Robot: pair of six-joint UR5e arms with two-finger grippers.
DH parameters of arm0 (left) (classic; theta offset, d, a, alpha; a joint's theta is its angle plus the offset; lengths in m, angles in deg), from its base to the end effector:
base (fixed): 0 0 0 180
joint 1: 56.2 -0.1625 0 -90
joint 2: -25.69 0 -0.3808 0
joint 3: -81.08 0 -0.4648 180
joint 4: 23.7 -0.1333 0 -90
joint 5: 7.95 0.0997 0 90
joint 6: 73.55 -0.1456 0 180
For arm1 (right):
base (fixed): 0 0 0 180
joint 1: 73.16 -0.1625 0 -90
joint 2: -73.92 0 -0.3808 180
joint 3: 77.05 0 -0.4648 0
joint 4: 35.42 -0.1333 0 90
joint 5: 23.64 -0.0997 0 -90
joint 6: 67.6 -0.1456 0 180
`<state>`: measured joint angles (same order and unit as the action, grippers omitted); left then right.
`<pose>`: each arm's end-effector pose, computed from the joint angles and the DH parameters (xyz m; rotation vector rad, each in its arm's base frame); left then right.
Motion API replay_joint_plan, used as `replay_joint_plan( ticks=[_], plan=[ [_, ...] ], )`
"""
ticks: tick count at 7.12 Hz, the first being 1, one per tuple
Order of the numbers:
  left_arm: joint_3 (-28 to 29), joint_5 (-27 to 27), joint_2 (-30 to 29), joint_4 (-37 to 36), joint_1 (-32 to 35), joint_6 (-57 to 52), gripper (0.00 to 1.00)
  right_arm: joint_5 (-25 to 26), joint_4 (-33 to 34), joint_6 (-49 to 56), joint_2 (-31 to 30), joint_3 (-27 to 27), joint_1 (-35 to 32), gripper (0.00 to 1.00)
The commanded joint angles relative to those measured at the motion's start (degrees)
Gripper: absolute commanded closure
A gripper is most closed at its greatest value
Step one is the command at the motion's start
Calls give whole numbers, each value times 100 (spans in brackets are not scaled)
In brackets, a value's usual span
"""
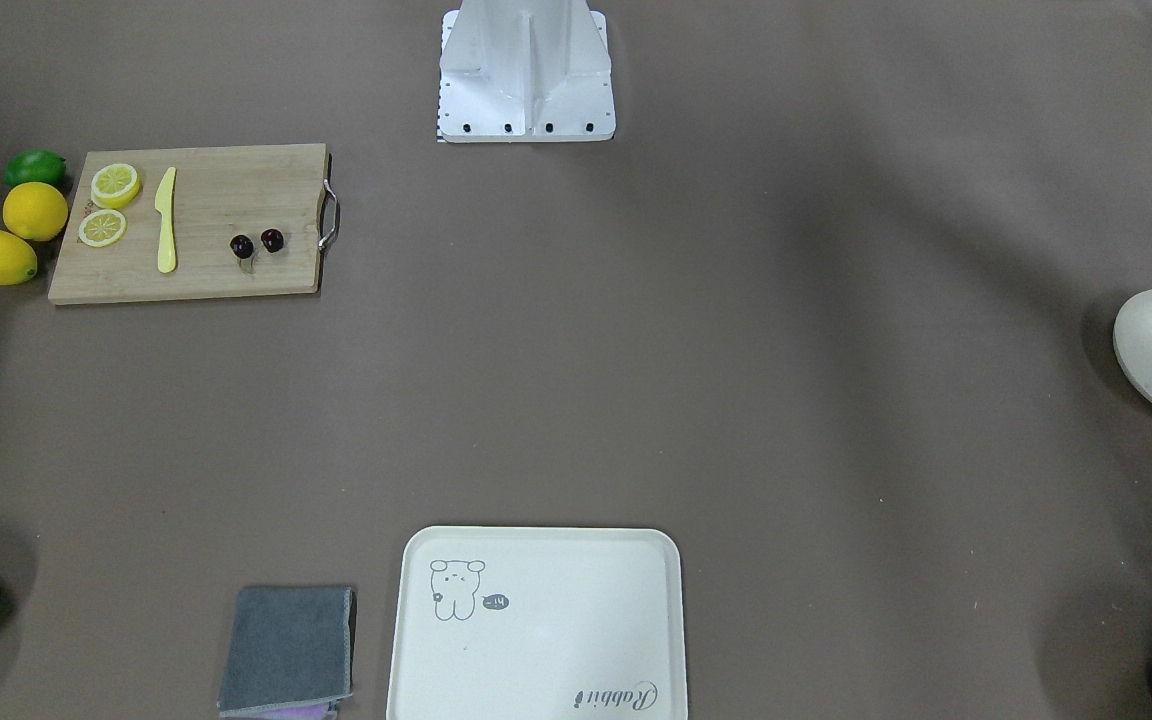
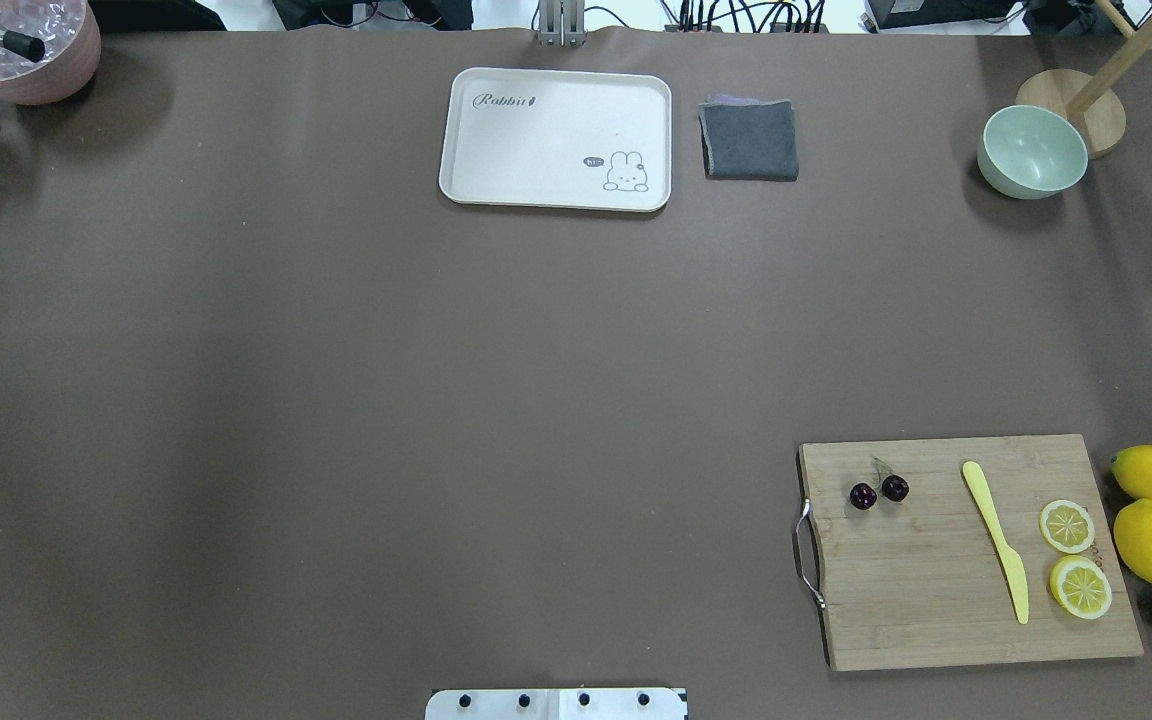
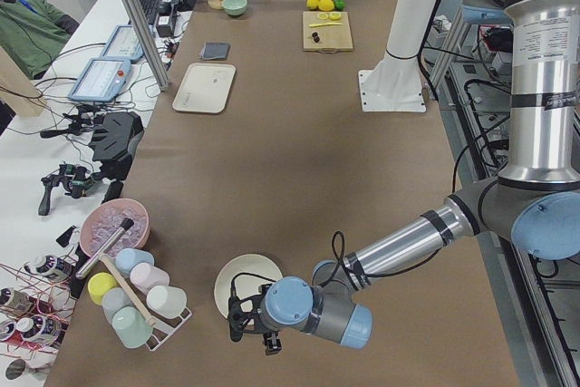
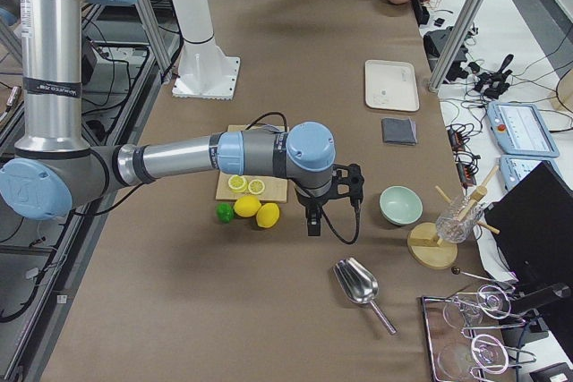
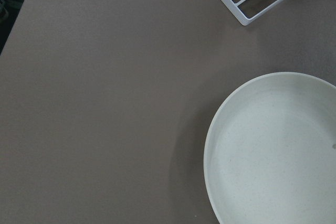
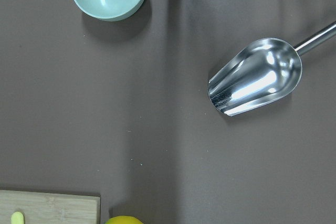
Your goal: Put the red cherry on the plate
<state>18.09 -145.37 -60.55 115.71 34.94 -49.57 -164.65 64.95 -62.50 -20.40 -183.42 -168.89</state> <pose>-0.0360 -0.4997 0.8418 0.1384 0.8669 -0.2754 0.0728 -0.5236 0.5338 0.1112 -0.8837 -0.0028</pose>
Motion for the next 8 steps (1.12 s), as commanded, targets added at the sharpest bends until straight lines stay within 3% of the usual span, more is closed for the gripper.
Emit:
replay_joint_plan(
  ticks=[1,4,8],
  plan=[
    [23,57,-156,-115,-455,53,2,38,0,-62,54,-24,-7,0],
    [312,57,-139,-151,-1010,45,2,73,0,-282,72,-15,-7,0],
    [410,49,37,-151,-1028,36,3,178,0,-282,1,-129,-34,0]
  ],
)
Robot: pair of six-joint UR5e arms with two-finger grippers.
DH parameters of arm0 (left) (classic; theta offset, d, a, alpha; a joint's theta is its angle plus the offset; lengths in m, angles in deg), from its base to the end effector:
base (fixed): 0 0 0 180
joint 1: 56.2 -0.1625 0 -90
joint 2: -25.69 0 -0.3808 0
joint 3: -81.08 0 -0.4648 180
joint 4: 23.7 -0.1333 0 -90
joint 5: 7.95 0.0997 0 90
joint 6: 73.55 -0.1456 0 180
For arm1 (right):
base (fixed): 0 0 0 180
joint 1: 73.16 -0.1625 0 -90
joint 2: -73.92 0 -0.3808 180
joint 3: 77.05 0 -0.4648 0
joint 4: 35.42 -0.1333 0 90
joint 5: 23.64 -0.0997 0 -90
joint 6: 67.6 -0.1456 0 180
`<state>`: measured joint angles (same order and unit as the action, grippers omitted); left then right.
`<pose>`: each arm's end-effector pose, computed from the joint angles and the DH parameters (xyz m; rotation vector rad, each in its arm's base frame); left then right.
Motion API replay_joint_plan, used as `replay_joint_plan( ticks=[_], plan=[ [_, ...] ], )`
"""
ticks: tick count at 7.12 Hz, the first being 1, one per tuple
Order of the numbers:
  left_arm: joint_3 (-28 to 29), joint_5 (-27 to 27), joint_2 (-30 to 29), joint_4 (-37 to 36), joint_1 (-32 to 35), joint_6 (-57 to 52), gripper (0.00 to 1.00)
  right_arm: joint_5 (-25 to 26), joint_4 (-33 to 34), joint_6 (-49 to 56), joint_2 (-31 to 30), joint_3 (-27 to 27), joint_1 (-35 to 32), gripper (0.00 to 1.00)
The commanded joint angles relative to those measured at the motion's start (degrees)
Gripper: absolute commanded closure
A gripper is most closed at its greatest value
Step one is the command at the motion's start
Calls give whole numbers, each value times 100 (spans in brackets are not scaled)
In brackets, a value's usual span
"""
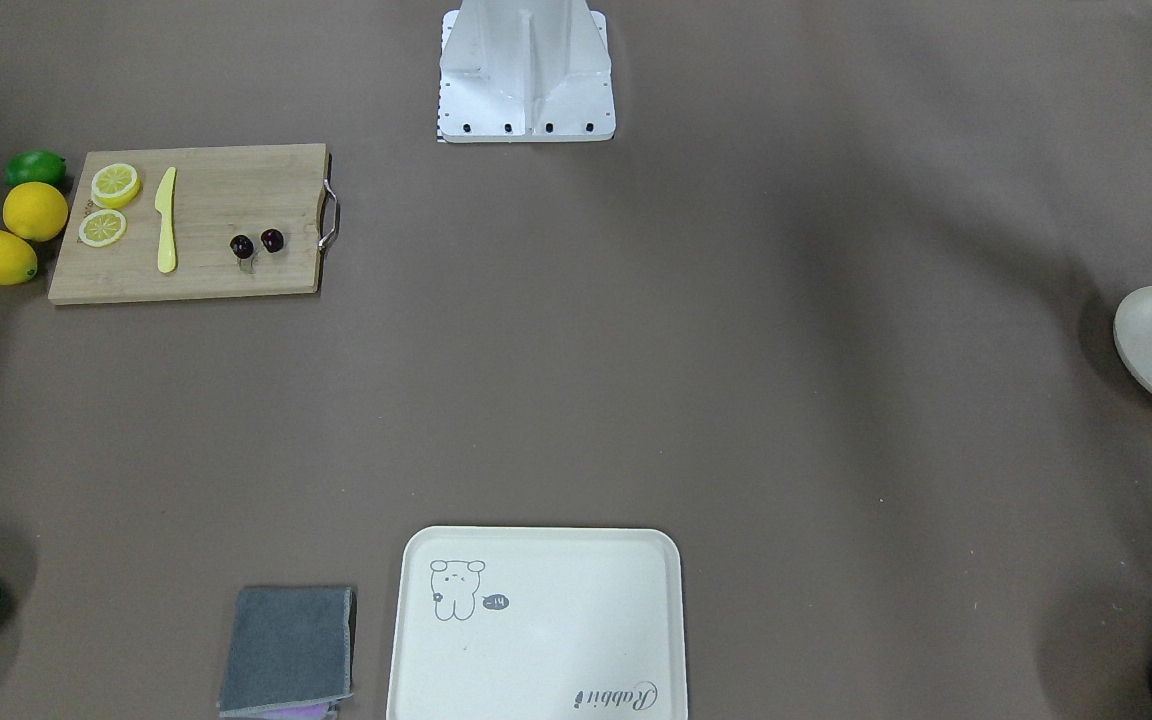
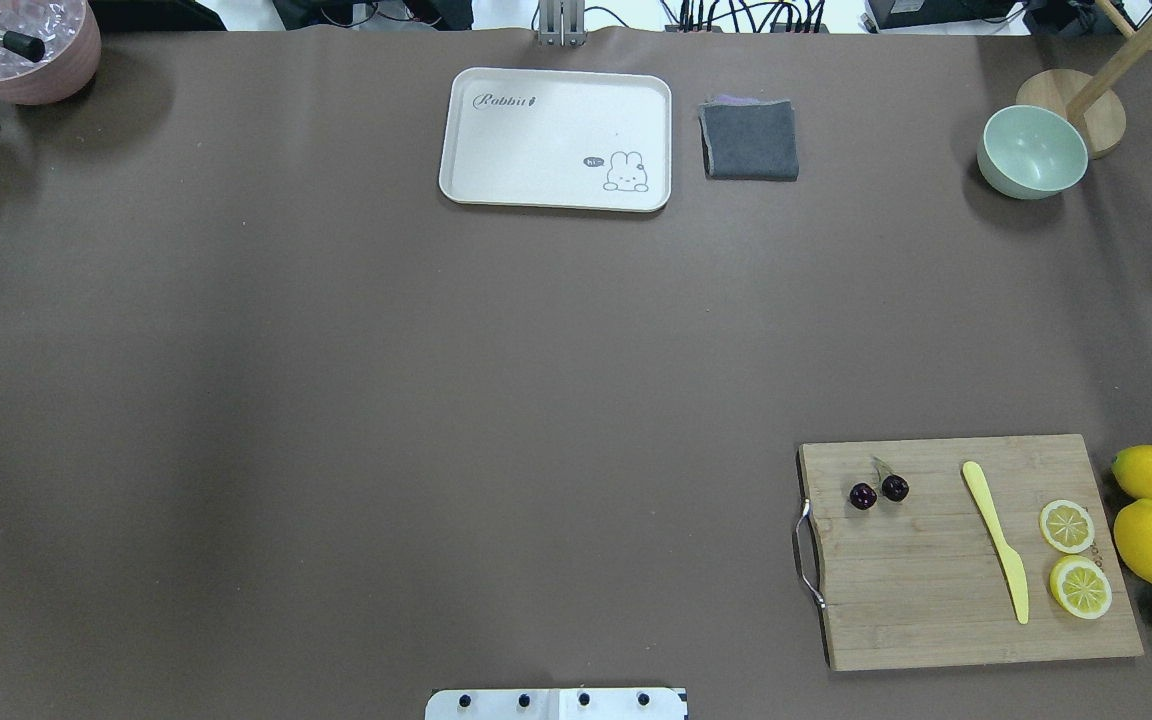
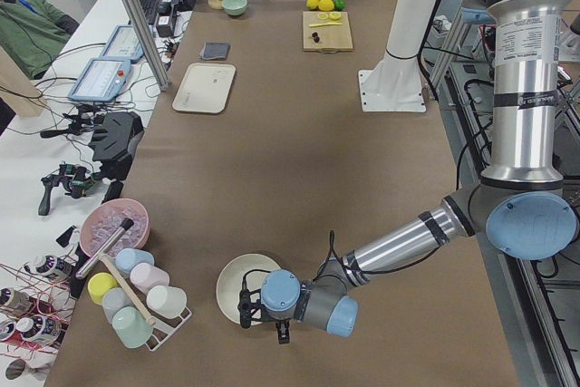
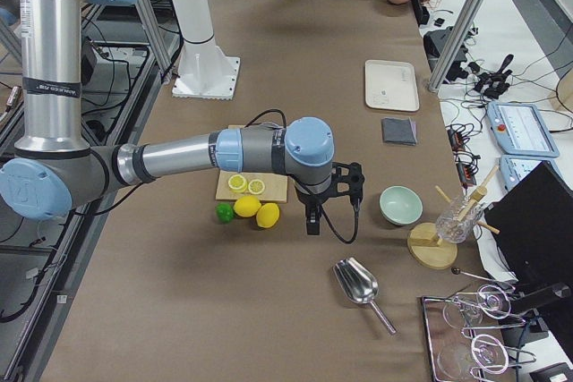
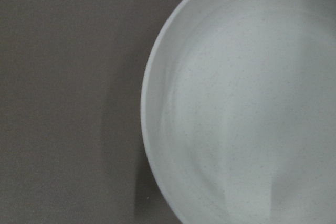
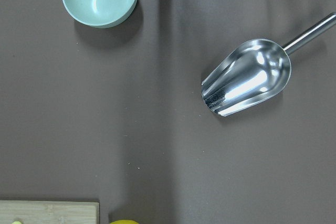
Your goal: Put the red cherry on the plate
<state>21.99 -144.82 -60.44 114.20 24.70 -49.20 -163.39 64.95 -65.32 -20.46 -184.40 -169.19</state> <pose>0.0485 -0.4740 0.8819 -0.0275 0.8427 -0.1566 0.0775 -0.5225 0.5273 0.1053 -0.8628 0.0416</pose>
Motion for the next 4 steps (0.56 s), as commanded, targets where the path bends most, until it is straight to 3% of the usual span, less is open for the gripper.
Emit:
replay_joint_plan(
  ticks=[1,2,3,4],
  plan=[
    [-15,-15,27,0,-4,8,44,53,0,0,-10,-58,-4,0],
    [-59,-24,27,9,-4,17,64,53,0,0,-28,-102,-48,0],
    [-77,-33,-25,9,5,17,68,62,0,0,-98,-189,-83,0],
    [-77,-33,-52,9,5,17,87,62,0,0,-125,-207,-83,0]
  ],
)
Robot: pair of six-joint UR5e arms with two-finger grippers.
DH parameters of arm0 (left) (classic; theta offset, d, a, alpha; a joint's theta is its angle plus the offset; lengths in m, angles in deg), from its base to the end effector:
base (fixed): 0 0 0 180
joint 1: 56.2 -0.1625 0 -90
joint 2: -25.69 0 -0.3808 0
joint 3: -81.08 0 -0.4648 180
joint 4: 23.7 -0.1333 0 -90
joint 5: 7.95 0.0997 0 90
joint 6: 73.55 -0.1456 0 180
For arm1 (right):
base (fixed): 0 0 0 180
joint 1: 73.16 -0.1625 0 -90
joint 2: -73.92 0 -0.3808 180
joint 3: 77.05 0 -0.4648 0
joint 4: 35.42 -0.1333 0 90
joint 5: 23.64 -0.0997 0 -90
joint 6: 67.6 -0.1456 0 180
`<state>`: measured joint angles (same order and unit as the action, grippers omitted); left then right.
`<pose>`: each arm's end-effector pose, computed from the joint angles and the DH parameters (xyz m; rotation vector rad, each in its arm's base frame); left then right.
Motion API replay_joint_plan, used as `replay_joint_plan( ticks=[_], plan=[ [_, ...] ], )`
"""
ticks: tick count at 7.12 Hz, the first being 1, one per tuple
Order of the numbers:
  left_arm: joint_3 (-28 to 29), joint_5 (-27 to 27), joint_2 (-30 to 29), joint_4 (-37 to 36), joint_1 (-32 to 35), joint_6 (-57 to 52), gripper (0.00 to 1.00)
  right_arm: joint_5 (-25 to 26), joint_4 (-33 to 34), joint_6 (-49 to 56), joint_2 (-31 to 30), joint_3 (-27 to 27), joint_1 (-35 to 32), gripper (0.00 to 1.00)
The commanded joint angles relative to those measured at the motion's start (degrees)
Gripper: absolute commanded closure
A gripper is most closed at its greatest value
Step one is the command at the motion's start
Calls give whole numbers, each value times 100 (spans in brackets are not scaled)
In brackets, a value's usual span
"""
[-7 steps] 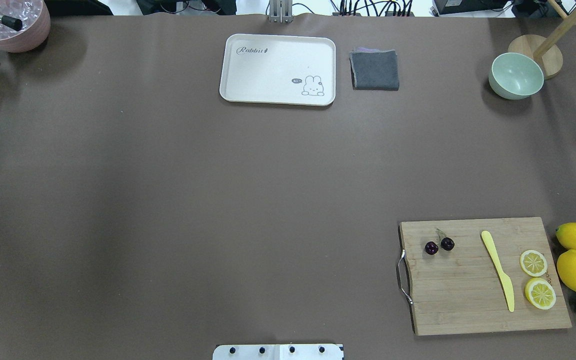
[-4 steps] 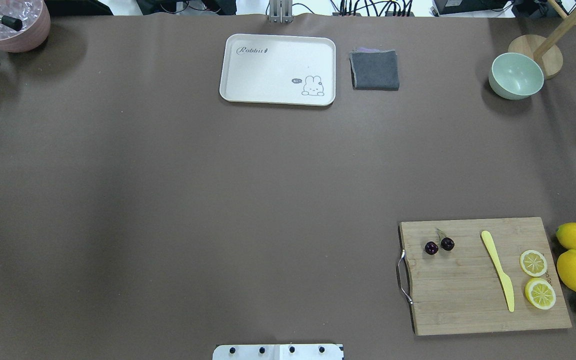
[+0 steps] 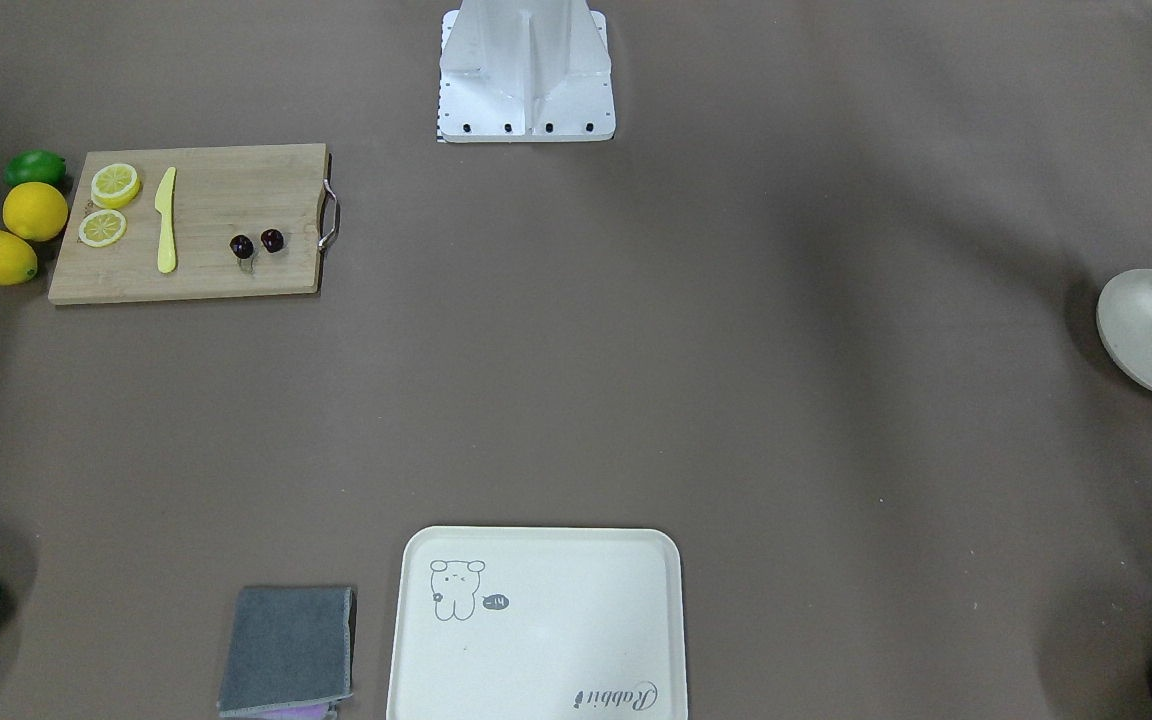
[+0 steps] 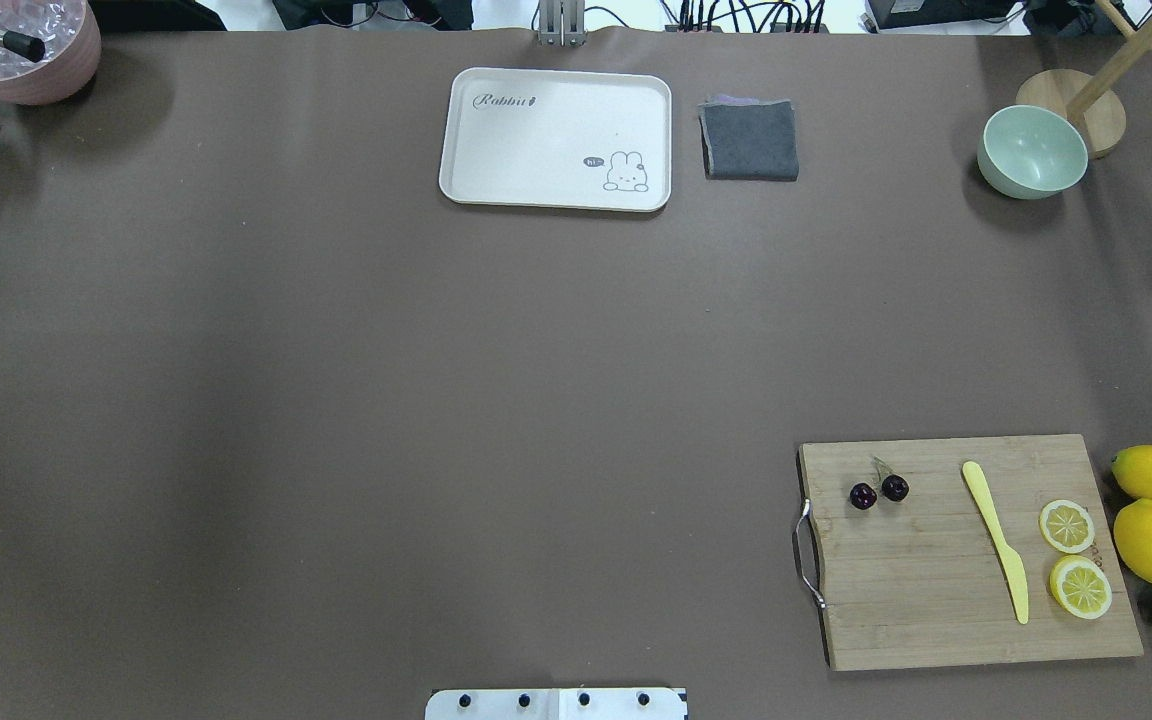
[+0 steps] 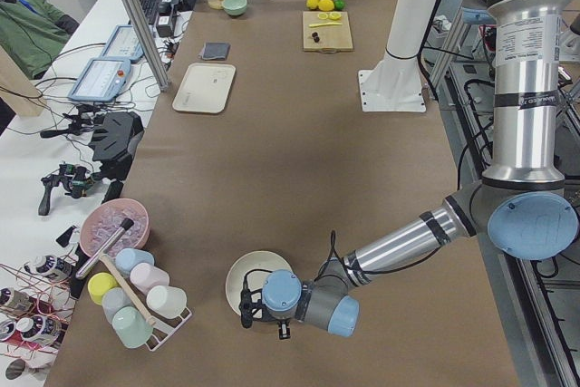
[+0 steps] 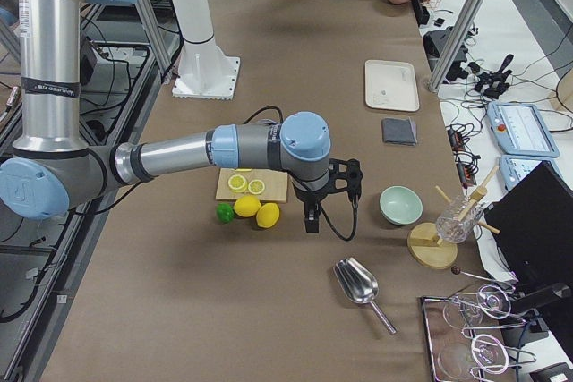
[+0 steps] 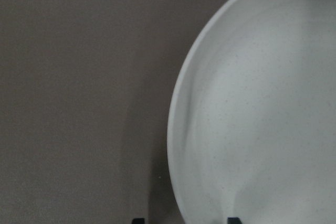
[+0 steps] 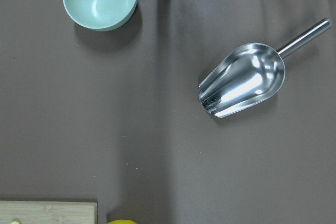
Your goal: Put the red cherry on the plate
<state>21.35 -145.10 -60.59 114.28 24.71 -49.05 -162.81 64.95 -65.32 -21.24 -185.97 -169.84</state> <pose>0.0498 -0.4795 0.8743 -0.0162 0.8508 -0.1521 0.0837 -0.5161 0.5203 0.1223 -0.8510 0.0466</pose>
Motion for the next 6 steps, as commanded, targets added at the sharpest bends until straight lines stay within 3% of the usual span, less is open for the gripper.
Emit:
replay_joint_plan(
  ticks=[1,3,5,6],
  plan=[
    [-73,-5,-47,-8,4,28,100,-5,0,0,-56,-51,-18,0],
    [-327,-5,-125,-86,13,492,100,-5,0,-9,-56,-51,-18,0],
    [-695,-57,-441,-934,109,494,100,-22,0,-9,-56,-42,-18,0],
    [-802,-423,-660,-1313,188,494,100,-57,0,-9,-56,-42,-18,0]
  ],
)
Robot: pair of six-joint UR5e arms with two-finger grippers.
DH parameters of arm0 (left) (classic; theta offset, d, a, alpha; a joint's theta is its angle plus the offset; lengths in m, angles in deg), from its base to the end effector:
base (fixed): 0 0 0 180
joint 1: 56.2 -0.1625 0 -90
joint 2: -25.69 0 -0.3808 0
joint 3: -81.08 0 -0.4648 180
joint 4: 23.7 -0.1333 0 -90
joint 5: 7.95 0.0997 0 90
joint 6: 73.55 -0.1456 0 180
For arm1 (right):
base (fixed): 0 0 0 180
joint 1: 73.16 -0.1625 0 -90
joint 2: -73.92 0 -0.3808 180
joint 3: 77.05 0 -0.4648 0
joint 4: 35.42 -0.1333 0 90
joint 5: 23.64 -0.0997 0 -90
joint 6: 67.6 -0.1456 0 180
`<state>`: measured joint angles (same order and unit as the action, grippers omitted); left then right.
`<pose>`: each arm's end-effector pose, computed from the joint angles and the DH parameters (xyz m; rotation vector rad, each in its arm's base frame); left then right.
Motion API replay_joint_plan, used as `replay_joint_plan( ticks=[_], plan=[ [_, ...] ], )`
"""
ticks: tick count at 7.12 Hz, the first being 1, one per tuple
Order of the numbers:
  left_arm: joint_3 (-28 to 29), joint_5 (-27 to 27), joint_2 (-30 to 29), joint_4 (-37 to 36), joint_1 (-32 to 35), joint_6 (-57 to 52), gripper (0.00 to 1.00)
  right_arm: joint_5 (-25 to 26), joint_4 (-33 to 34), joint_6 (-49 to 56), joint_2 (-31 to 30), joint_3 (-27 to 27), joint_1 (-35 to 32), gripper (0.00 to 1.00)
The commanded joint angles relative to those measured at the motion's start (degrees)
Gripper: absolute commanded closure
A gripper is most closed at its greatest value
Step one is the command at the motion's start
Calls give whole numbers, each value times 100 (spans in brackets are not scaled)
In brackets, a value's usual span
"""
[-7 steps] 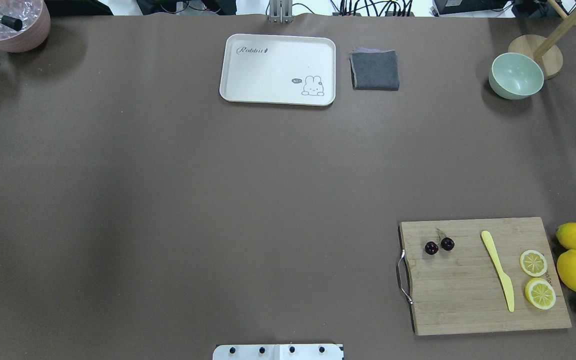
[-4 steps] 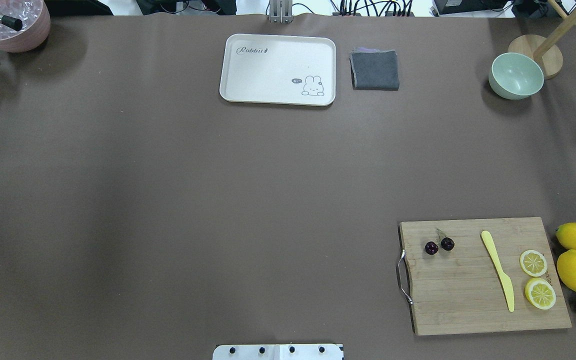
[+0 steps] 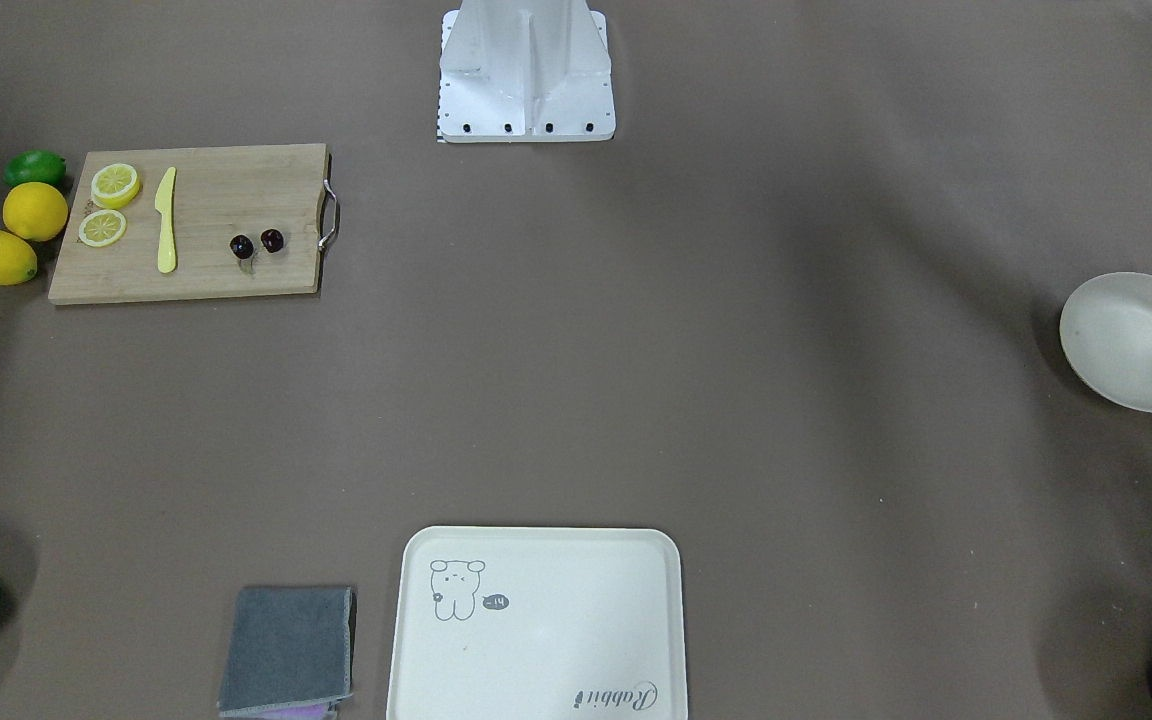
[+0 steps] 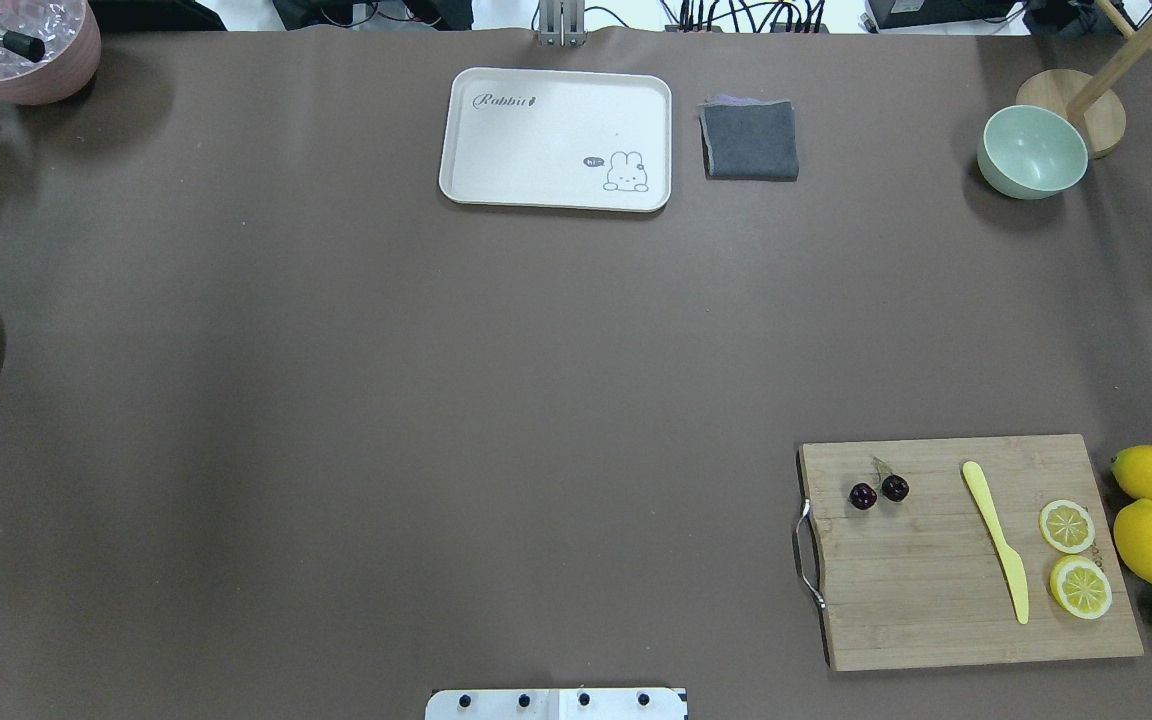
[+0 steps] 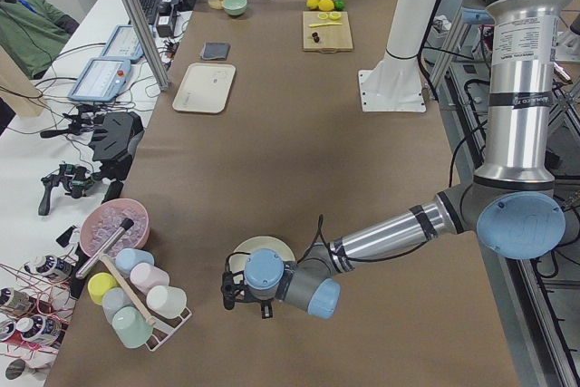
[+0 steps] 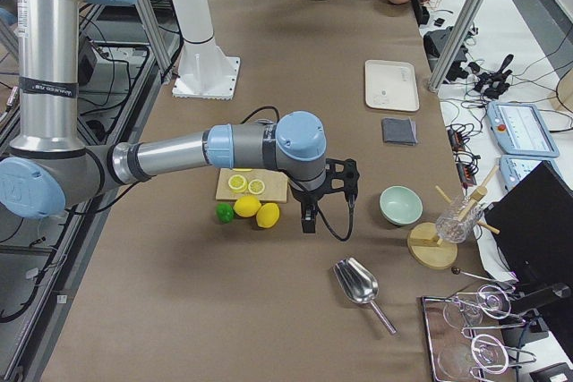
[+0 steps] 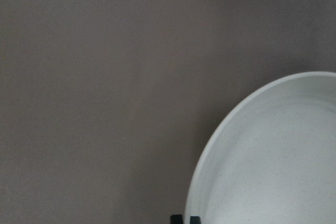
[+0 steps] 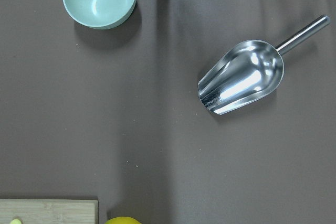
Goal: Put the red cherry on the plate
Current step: 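Carry the white round plate with the left gripper to the table center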
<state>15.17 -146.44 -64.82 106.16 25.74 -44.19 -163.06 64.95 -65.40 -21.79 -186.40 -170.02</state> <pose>0.0534 -0.5501 0.7939 -0.0168 0.8832 -0.2271 0.0845 -0.5123 0.5207 0.1214 -0.8555 0.0516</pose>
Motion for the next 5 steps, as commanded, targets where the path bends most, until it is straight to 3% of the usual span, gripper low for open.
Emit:
replay_joint_plan(
  ticks=[1,2,3,5],
  plan=[
    [-264,-632,-483,-619,190,43,100,-33,0,17,0,19,0,0],
    [-595,-662,-677,-603,191,479,100,-42,0,9,0,19,0,0],
    [-1086,-662,-948,-568,104,1597,100,-59,0,0,8,11,0,0],
    [-1861,-497,-1493,-567,-927,3216,100,-59,9,-27,96,19,96,0]
  ],
)
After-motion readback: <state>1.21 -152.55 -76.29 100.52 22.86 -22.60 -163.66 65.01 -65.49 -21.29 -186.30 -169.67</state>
